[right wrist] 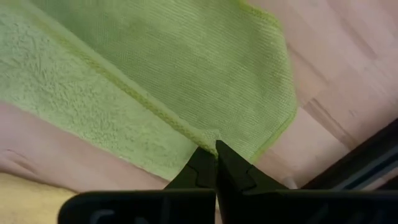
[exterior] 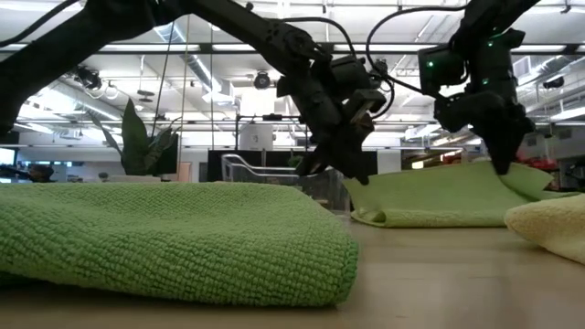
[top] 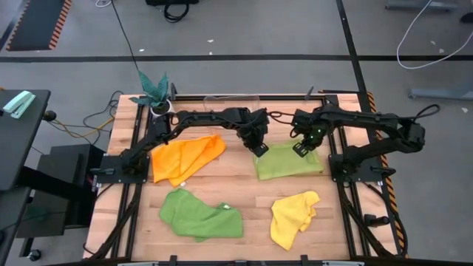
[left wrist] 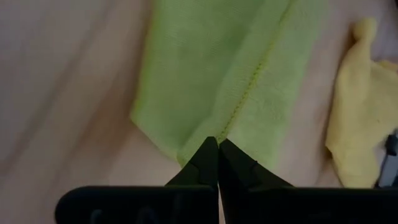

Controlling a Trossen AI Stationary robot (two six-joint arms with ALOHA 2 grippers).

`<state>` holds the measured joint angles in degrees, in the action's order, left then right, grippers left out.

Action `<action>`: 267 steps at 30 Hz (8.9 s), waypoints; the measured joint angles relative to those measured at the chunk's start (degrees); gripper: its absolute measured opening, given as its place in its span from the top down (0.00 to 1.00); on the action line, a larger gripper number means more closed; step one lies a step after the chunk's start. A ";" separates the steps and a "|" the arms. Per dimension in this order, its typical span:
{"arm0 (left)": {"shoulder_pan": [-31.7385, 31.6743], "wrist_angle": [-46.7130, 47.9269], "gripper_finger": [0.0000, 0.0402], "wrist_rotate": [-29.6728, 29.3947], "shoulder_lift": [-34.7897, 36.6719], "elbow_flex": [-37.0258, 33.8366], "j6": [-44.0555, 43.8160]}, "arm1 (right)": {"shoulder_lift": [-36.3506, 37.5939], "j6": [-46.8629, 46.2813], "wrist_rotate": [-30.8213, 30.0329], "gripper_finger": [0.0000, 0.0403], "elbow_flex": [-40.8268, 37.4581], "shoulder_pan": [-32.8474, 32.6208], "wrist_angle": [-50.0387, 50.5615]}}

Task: Fold microfiber towels
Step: Fold the light green microfiber cloth

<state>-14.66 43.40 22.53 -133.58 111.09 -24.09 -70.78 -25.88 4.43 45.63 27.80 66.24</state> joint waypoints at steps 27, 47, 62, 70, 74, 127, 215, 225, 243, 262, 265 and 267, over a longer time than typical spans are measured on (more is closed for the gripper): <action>-0.15 -0.41 0.79 -5.14 0.08 -0.29 -2.46 | -3.45 4.63 -0.75 0.86 -0.22 8.63 -1.31; 4.65 -9.96 0.80 -8.52 2.54 -0.09 -5.26 | 3.42 4.71 0.12 0.74 -0.09 13.11 -2.00; 4.67 -8.58 0.91 -11.22 -1.17 -0.09 -4.76 | 14.82 1.26 3.14 0.74 -0.07 12.36 -1.31; 5.59 -7.98 0.98 -15.19 -1.66 -0.09 -1.79 | 17.65 -1.85 3.16 0.75 -0.04 10.01 -2.43; 5.97 -8.13 0.98 -16.42 -2.08 -0.04 -0.73 | 17.61 -2.51 2.97 0.75 -0.04 8.95 -3.42; 6.76 7.01 0.90 -23.04 2.52 -0.44 1.24 | 17.16 3.17 17.41 0.75 -0.23 7.69 -0.66; 4.56 20.67 0.91 -23.23 -1.59 -0.23 0.27 | 16.01 -11.11 23.29 0.74 -17.68 15.88 -30.73; 4.59 20.36 0.92 -26.58 1.57 -0.20 -0.86 | 12.60 -9.17 22.16 0.74 -18.96 15.93 -29.54; 5.30 16.18 0.92 -26.37 1.81 -0.13 -0.24 | 12.79 -20.71 23.53 0.74 -30.90 13.52 -46.50; 5.99 14.86 0.90 -26.36 1.81 -0.09 -0.34 | 2.07 -21.67 23.76 0.73 -30.77 9.82 -60.06; 6.04 14.84 0.89 -26.36 1.81 -0.09 -0.32 | 0.64 -22.03 23.97 0.73 -30.69 9.19 -61.45; 6.06 14.78 0.89 -26.36 1.81 -0.09 -0.29 | 0.03 -23.29 24.25 0.73 -30.75 9.13 -62.86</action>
<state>-8.60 58.17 -3.84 -131.76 111.00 -24.38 -70.75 -49.17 28.68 14.88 36.93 3.39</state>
